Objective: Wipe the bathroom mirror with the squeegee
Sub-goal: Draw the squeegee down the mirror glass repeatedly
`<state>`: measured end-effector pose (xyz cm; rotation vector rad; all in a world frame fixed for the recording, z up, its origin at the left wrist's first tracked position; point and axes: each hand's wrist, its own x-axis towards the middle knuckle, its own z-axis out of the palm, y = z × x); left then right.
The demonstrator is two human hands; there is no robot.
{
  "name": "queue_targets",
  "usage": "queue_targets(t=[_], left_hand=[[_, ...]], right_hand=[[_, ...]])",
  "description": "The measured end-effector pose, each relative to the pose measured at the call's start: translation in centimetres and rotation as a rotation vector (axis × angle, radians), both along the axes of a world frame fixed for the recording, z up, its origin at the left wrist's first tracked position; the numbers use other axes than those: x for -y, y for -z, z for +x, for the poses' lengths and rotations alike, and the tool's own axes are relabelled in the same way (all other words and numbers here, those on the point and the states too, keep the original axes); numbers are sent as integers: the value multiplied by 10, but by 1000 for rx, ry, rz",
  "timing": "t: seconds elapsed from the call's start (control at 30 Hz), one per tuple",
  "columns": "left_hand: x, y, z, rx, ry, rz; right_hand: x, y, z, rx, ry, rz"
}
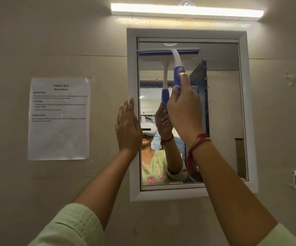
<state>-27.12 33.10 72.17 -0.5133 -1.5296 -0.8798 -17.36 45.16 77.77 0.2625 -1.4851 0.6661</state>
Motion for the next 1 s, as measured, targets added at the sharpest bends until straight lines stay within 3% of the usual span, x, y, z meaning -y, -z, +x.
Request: queue_targets(t=[0.23, 0.47, 0.7, 1.0], left_hand=[[-1, -1, 5, 2, 1, 5], [-1, 0, 4, 6, 2, 6], [-1, 0, 2, -6, 1, 10], [0, 0, 0, -3, -12, 14]], right_hand=[[3, 61, -3, 39, -18, 4], [0, 11, -2, 0, -27, -11], [3, 65, -2, 42, -42, -12], [2, 39, -1, 46, -94, -33]])
